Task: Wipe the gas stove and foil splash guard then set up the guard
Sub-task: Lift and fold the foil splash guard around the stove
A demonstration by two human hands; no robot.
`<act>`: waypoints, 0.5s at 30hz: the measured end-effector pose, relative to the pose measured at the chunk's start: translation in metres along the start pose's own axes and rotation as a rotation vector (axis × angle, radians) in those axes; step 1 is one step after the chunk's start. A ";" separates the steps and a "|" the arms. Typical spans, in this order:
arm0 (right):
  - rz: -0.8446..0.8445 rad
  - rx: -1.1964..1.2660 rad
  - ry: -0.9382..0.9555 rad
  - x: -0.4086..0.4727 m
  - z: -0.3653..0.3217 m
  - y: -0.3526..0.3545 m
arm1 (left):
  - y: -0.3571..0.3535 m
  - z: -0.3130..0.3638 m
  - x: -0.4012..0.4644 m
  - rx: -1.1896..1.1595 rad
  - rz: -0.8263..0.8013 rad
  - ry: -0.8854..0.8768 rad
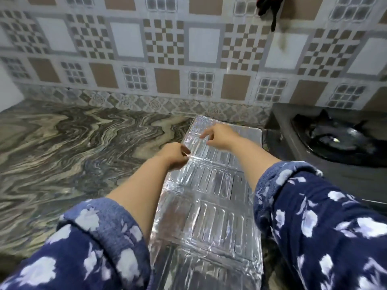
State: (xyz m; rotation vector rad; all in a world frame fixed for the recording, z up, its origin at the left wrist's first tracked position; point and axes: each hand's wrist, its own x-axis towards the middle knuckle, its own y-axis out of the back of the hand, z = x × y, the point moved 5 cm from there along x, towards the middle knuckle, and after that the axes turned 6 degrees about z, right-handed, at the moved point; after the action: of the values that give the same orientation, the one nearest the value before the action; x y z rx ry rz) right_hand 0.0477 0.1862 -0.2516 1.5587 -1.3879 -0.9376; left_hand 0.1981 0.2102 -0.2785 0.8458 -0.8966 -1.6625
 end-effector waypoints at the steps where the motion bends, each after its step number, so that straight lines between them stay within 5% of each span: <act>1: -0.040 0.002 0.018 -0.004 -0.006 -0.020 | -0.010 -0.019 -0.011 0.005 -0.032 0.043; 6: -0.168 -0.014 0.118 -0.019 -0.041 -0.103 | -0.048 -0.098 -0.060 0.046 -0.071 0.234; 15: -0.294 -0.094 0.358 -0.018 -0.092 -0.180 | -0.071 -0.148 -0.118 -0.143 0.121 0.456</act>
State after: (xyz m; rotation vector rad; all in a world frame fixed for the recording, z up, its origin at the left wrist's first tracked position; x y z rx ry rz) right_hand 0.1983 0.2216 -0.3827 1.7857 -0.8697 -0.8282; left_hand 0.3223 0.3159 -0.3984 0.9972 -0.4968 -1.3341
